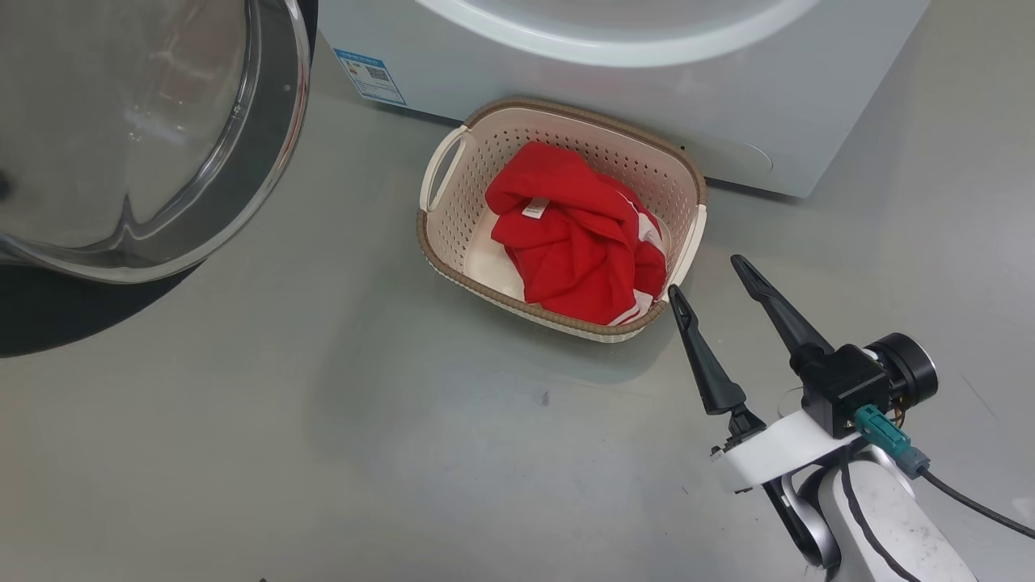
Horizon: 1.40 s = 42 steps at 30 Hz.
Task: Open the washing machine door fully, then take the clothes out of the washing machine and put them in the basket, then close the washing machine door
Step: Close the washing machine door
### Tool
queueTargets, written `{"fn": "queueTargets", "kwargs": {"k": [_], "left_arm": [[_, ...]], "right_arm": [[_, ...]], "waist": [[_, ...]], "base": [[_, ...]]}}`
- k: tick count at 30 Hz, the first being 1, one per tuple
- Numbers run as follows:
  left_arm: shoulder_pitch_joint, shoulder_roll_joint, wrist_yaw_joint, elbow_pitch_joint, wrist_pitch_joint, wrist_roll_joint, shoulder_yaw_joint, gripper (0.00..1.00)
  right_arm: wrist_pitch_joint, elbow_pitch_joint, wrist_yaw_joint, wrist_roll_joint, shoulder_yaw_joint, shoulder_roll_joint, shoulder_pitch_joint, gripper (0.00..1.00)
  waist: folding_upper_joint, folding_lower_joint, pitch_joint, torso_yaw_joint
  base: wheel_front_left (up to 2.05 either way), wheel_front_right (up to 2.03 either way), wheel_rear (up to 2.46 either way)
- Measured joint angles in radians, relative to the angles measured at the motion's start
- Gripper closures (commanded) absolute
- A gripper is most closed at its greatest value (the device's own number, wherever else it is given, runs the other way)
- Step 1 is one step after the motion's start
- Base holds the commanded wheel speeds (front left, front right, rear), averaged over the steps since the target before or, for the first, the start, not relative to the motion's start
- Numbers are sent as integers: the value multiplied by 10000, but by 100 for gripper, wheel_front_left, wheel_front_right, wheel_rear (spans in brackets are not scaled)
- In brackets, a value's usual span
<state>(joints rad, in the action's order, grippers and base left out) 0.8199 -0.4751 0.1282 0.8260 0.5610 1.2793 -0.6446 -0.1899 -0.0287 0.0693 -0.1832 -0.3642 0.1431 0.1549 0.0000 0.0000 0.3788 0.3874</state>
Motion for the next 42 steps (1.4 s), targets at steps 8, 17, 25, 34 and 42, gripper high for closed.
{"fn": "queueTargets", "kwargs": {"k": [8, 17, 25, 34, 42], "left_arm": [[18, 305, -568, 0, 1174, 157, 560, 100], [-89, 500, -1312, -13, 2148, 522, 729, 100], [-457, 907, -1962, -297, 2847, 765, 876, 100], [-781, 1655, -2178, -644, 3384, 995, 1080, 100], [-1243, 1839, -2301, -1271, 3687, 1208, 1068, 100]], "right_arm": [[-8, -23, -105, -2, 209, 61, 0, 0], [-19, -105, -196, -8, 242, 0, -9, 0], [-48, -157, -203, -23, 222, -42, -83, 0], [-96, -205, -207, -82, 238, -65, -201, 0], [-107, -265, -205, -100, 165, -119, -202, 0]], "waist": [[0, 0, -166, 149], [0, 0, -479, 361], [0, 0, -690, 547], [0, 0, -866, 754], [0, 0, -995, 833]], "base": [[0, 0, 0], [0, 0, 0], [0, 0, 0], [0, 0, 0], [0, 0, 0]]}}
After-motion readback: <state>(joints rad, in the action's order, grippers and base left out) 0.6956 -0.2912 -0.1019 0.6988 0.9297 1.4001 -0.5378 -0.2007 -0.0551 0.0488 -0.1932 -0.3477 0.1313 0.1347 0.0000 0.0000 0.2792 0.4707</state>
